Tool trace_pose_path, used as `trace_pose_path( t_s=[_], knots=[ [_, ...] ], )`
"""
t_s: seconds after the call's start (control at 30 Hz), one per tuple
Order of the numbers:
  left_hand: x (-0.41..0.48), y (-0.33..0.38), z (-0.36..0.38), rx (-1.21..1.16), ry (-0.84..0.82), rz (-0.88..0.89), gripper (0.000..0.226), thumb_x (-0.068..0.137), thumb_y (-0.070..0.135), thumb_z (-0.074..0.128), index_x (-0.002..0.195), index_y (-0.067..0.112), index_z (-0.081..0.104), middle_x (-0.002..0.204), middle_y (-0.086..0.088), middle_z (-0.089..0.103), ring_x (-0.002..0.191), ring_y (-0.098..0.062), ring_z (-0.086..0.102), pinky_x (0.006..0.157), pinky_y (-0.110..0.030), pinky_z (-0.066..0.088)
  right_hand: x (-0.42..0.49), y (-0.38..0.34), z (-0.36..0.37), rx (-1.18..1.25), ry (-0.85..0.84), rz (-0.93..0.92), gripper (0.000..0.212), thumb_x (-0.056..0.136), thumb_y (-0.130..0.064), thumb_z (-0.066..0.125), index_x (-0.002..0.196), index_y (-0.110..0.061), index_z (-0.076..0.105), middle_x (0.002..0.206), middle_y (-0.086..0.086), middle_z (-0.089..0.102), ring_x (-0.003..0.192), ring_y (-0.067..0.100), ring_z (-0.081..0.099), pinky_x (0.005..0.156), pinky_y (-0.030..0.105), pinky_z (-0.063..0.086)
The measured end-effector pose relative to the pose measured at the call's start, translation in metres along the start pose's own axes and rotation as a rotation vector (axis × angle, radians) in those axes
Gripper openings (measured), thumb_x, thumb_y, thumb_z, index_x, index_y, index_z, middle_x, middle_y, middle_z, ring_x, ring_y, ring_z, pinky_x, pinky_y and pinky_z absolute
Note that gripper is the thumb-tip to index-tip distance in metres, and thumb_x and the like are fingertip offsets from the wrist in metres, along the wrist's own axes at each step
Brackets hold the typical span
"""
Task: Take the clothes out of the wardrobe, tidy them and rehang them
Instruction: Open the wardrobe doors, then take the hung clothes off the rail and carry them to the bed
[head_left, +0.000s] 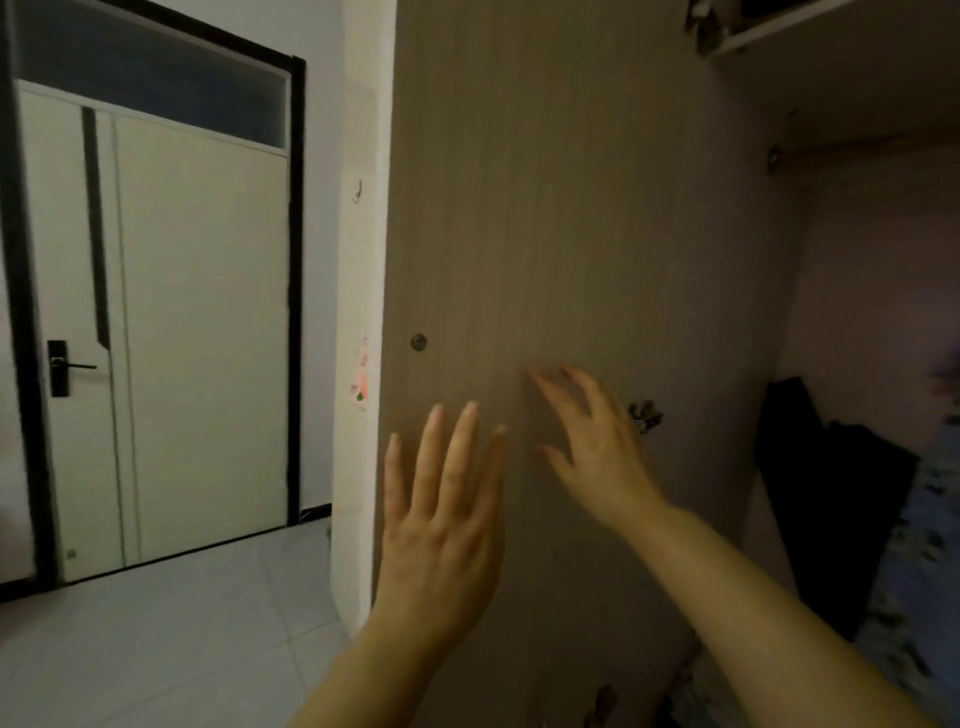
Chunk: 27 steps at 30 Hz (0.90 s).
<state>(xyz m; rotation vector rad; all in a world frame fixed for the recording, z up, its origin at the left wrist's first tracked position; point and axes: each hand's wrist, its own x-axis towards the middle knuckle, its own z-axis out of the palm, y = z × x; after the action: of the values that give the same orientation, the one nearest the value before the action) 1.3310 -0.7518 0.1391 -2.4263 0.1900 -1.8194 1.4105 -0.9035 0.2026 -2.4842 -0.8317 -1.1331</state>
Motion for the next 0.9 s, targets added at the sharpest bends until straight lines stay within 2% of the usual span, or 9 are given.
trace_pose_path(
  t_s=[0.1,0.23,0.37,0.43,0.53,0.77,0.83,0.9],
  knots=[
    [0.013,0.032,0.013,-0.138,-0.027,0.015,0.073,0.071,0.026,0.058,0.139,0.014,0.032,0.149,-0.014,0.021,0.14,-0.033,0.013,0.112,-0.054,0.007,-0.017,0.031,-0.02,-0.104,-0.032,0.077,0.064,0.087,-0.026,0.063,0.144,-0.024,0.033,0.148,0.011,0.032,0.133,0.03,0.033,0.111,0.039,0.028],
    [0.038,0.084,0.033,-0.308,-0.057,0.047,0.064,0.074,0.028,0.05,0.134,0.011,0.039,0.142,-0.015,0.036,0.132,-0.033,0.027,0.1,-0.062,0.027,-0.047,0.078,-0.058,-0.228,-0.03,0.192,0.063,0.091,-0.03,0.057,0.147,-0.029,0.026,0.15,0.005,0.027,0.137,0.025,0.025,0.111,0.037,0.025],
    [0.06,0.144,0.053,-0.506,-0.091,0.036,0.064,0.071,0.027,0.066,0.129,0.006,0.052,0.134,-0.02,0.05,0.128,-0.034,0.035,0.099,-0.061,0.031,-0.076,0.123,-0.096,-0.34,-0.056,0.276,0.061,0.095,-0.032,0.051,0.148,-0.03,0.02,0.153,0.001,0.02,0.14,0.022,0.019,0.113,0.038,0.023],
    [0.072,0.175,0.062,-0.572,-0.112,0.044,0.061,0.073,0.03,0.067,0.127,0.005,0.055,0.131,-0.02,0.052,0.125,-0.037,0.044,0.099,-0.061,0.032,-0.086,0.146,-0.114,-0.402,-0.061,0.303,0.06,0.096,-0.032,0.05,0.148,-0.029,0.022,0.153,0.002,0.022,0.139,0.023,0.021,0.112,0.038,0.026],
    [0.093,0.221,0.075,-0.659,-0.143,0.061,0.068,0.063,0.023,0.085,0.122,0.002,0.059,0.126,-0.022,0.056,0.117,-0.042,0.053,0.093,-0.063,0.037,-0.095,0.18,-0.141,-0.472,-0.019,0.328,0.058,0.094,-0.029,0.055,0.146,-0.026,0.029,0.15,0.006,0.03,0.136,0.026,0.029,0.109,0.041,0.03],
    [0.145,0.31,0.111,-0.8,-0.14,0.055,0.064,0.064,0.018,0.083,0.121,0.001,0.059,0.125,-0.021,0.057,0.117,-0.041,0.053,0.093,-0.062,0.037,-0.081,0.26,-0.18,-0.593,0.012,0.224,0.057,0.085,-0.017,0.065,0.138,-0.018,0.046,0.14,0.014,0.045,0.129,0.034,0.042,0.108,0.049,0.034],
    [0.162,0.328,0.123,-0.809,-0.129,0.049,0.063,0.066,0.018,0.082,0.121,0.0,0.059,0.125,-0.021,0.057,0.118,-0.04,0.053,0.094,-0.061,0.037,-0.064,0.28,-0.191,-0.681,0.004,0.188,0.058,0.083,-0.013,0.065,0.137,-0.018,0.047,0.14,0.016,0.045,0.13,0.036,0.041,0.109,0.052,0.029],
    [0.177,0.343,0.135,-0.822,-0.144,0.033,0.062,0.068,0.02,0.081,0.122,0.0,0.058,0.126,-0.021,0.056,0.118,-0.04,0.052,0.095,-0.06,0.036,-0.044,0.299,-0.203,-0.812,-0.077,0.179,0.061,0.088,-0.013,0.056,0.145,-0.022,0.034,0.15,0.014,0.03,0.14,0.035,0.023,0.114,0.053,0.011]
  ],
)
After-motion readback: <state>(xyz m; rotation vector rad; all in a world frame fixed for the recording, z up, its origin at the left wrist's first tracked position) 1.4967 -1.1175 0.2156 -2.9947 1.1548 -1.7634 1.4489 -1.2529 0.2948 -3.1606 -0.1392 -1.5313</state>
